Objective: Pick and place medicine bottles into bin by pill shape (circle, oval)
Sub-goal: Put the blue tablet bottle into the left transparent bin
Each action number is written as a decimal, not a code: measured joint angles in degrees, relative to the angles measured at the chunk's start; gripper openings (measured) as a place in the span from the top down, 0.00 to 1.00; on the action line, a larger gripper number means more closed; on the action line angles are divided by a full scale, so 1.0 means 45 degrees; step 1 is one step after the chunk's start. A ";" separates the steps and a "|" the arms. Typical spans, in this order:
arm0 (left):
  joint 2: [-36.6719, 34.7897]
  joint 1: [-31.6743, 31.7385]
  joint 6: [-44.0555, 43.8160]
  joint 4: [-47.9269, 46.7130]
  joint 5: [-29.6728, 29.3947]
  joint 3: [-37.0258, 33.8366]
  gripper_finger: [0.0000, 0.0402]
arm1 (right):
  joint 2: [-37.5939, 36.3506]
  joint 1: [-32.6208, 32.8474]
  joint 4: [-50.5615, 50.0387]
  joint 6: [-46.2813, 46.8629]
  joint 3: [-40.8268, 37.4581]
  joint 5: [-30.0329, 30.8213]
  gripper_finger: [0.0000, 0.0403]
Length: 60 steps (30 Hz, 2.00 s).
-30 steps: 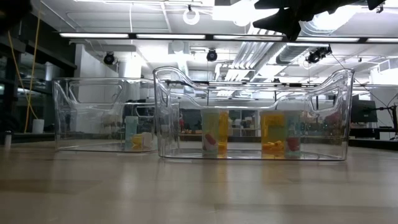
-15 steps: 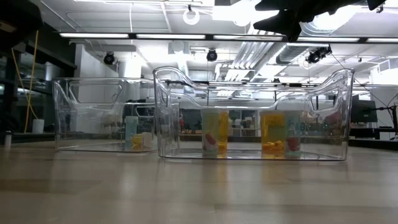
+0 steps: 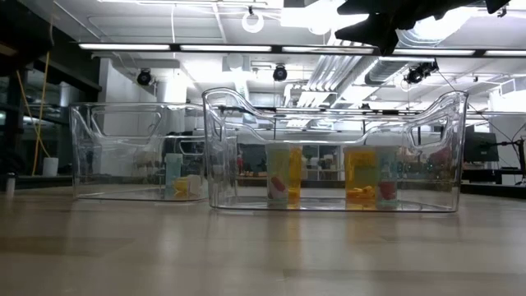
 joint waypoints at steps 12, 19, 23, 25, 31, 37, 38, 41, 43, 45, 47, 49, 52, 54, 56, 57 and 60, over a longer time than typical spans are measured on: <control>0.0000 0.0003 0.0238 0.0185 -0.0096 0.0000 0.62 | 0.0000 -0.0001 -0.0058 0.0000 0.0000 0.0005 0.42; -0.0118 0.0293 0.0363 0.0153 0.0299 -0.0005 0.77 | 0.0000 -0.0003 -0.0056 0.0000 0.0000 0.0005 0.42; -0.0942 0.0857 0.0865 -0.0527 0.0522 -0.0009 0.77 | 0.0000 -0.0001 -0.0053 0.0000 0.0000 0.0005 0.42; -0.1708 0.1283 0.1352 -0.1117 0.0343 -0.0010 0.74 | 0.0000 -0.0005 -0.0053 0.0001 0.0000 0.0005 0.42; -0.5071 0.3203 0.2987 -0.1033 -0.2150 -0.0015 0.71 | 0.0000 -0.0003 0.0010 0.0012 0.0000 0.0005 0.42; -0.7570 0.5856 0.4857 0.3338 -0.3418 -0.0729 0.72 | 0.0000 0.0000 0.0095 0.0443 0.0000 -0.0018 0.42; -0.7851 0.6264 0.5103 0.4472 -0.3106 -0.1230 0.72 | 0.0000 0.0000 0.0143 0.0450 0.0000 -0.0117 0.42; -0.8400 0.7337 0.5348 0.8248 -0.1884 -0.3113 0.72 | 0.0000 0.0000 0.0356 0.0481 0.0000 -0.0617 0.42; -0.8472 0.7896 0.5274 1.0541 -0.1521 -0.4330 0.72 | 0.0000 0.0000 0.0610 0.0486 0.0000 -0.0803 0.42; -0.8459 0.8357 0.4859 1.2380 -0.1339 -0.5327 0.72 | 0.0000 0.0000 0.0850 0.0478 0.0000 -0.0931 0.42; -0.8281 0.8657 0.4455 1.3823 -0.1185 -0.5944 0.72 | -0.0002 0.0000 0.1043 0.0449 0.0000 -0.0942 0.42; -0.8208 0.8822 0.4240 1.4093 -0.1116 -0.6277 0.72 | 0.0000 0.0000 0.1120 0.0447 0.0000 -0.0952 0.42; -0.8215 0.8892 0.4240 1.4222 -0.1051 -0.6316 0.72 | -0.0005 0.0000 0.1205 0.0447 0.0000 -0.0957 0.42; -0.8218 0.8898 0.4235 1.4230 -0.1074 -0.6314 0.72 | 0.0000 0.0000 0.1198 0.0447 0.0000 -0.0962 0.42; -0.8208 0.8898 0.4236 1.4190 -0.1077 -0.6314 0.72 | -0.0005 0.0000 0.1196 0.0447 0.0000 -0.0962 0.42; -0.8208 0.8898 0.4235 1.4212 -0.1077 -0.6314 0.72 | -0.0005 0.0000 0.1174 0.0447 0.0000 -0.0962 0.42; -0.8208 0.8893 0.4235 1.4194 -0.0855 -0.6314 0.72 | -0.0005 0.0000 0.1176 0.0447 0.0000 -0.0960 0.42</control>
